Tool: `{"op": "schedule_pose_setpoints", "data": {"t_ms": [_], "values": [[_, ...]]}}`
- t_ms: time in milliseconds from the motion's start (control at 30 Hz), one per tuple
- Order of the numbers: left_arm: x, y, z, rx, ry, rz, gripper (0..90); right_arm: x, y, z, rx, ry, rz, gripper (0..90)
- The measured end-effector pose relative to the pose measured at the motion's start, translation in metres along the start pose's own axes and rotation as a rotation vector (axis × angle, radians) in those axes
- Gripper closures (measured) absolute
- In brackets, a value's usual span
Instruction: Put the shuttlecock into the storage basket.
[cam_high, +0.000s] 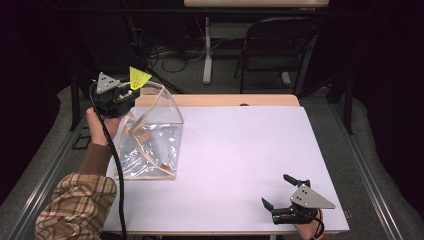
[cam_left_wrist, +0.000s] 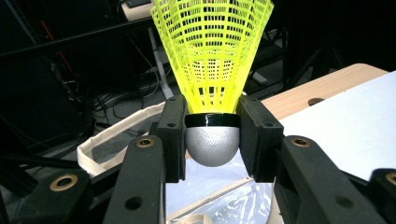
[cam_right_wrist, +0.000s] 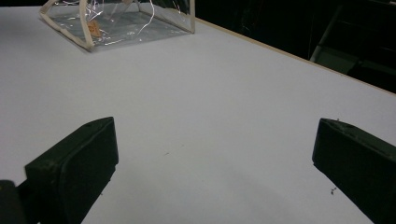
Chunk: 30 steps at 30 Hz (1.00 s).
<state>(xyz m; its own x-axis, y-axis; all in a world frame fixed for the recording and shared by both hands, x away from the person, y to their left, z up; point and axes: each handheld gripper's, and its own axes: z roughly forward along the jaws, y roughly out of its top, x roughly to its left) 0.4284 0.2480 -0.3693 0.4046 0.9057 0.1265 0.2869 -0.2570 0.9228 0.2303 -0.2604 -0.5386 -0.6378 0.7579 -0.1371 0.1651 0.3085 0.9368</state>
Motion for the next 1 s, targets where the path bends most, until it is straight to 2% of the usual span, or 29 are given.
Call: {"op": "schedule_pose_setpoints", "data": {"t_ms": [633, 1000], "values": [[0.008, -0.012, 0.006, 0.044, -0.013, -0.011, 64.9, 0.000, 0.000, 0.000, 0.005, 0.001, 0.001, 0.0], [0.009, -0.018, 0.012, 0.083, -0.016, -0.003, 64.9, 0.000, 0.000, 0.000, 0.004, 0.001, 0.001, 0.0]]}}
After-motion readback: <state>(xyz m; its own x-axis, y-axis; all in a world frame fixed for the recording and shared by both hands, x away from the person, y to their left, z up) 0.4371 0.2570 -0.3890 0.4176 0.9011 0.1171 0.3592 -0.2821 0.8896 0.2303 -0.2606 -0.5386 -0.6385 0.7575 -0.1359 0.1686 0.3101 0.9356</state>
